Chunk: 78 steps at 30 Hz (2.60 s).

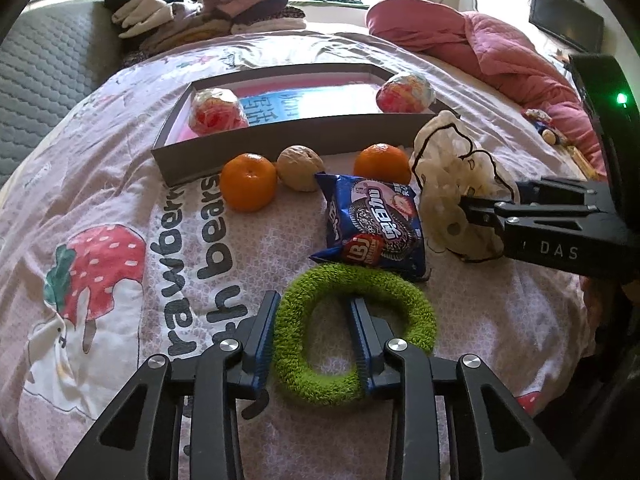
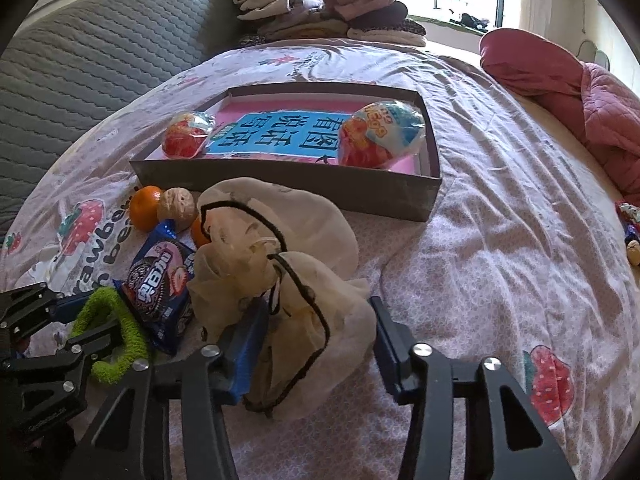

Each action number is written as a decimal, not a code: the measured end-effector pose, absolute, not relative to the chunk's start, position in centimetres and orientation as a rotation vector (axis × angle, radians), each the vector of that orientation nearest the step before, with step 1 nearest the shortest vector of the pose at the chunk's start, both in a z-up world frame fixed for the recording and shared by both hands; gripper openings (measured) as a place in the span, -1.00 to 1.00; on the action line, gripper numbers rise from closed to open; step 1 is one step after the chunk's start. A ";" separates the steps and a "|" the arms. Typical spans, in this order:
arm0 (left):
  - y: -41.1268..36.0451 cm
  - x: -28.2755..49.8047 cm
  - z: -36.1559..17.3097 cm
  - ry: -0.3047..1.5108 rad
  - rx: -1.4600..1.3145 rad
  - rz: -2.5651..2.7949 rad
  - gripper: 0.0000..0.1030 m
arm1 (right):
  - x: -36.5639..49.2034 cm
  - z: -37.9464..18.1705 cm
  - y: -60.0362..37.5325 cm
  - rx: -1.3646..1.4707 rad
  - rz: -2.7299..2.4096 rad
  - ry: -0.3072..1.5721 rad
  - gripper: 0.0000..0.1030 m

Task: Organize objects
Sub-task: 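Grasp the green fuzzy ring with left tool while right grasps the white cloth bag, then lift and carry the ring and cloth bag over the tray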

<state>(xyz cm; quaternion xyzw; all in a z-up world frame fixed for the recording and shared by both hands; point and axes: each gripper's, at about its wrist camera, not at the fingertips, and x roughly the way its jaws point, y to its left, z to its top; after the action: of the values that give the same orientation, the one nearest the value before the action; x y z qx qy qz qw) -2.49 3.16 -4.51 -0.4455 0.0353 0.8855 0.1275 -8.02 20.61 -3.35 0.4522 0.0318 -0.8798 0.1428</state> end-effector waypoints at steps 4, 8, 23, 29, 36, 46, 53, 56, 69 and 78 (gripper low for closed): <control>3.0 -2.6 -4.5 0.081 -1.300 2.572 -0.33 | -8.0 -3.4 20.3 1.319 -2.521 0.115 -0.23; 3.1 -2.6 -4.5 0.082 -1.300 2.575 -0.34 | -7.8 -3.4 20.0 1.311 -2.516 0.153 -0.42; 2.7 -3.5 -4.0 -0.003 -1.300 2.595 -0.76 | -7.4 -1.0 20.0 1.169 -2.551 0.110 -0.81; 2.4 -3.3 -3.3 -0.003 -1.257 2.619 -0.76 | -7.6 -0.6 20.2 1.156 -2.547 0.068 -0.81; 2.2 -2.6 -1.4 -0.008 -1.147 2.674 -0.76 | -7.8 -0.2 20.7 1.141 -2.551 -0.004 -0.81; 2.0 -2.8 0.4 -0.024 -1.062 2.733 -0.76 | -7.7 0.9 20.6 1.081 -2.567 -0.043 -0.81; 2.2 -3.4 1.6 -0.022 -1.004 2.777 -0.76 | -7.8 1.7 20.0 1.038 -2.560 -0.062 -0.81; 2.1 -3.6 2.5 -0.012 -0.952 2.821 -0.76 | -7.9 2.0 19.9 1.028 -2.563 -0.071 -0.81; 1.0 -5.5 4.2 -0.088 -0.848 2.925 -0.76 | -8.4 3.7 20.3 0.922 -2.656 -0.085 -0.81; 1.2 -7.6 4.6 -0.103 -0.796 2.934 -0.76 | -9.7 4.9 19.9 0.850 -2.707 -0.084 -0.81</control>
<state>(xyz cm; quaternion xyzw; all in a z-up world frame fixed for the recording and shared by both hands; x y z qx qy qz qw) -7.61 1.19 4.63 -0.2613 -0.0337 0.9634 0.0498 -9.74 19.88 4.86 0.2959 -0.0294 -0.9427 0.1510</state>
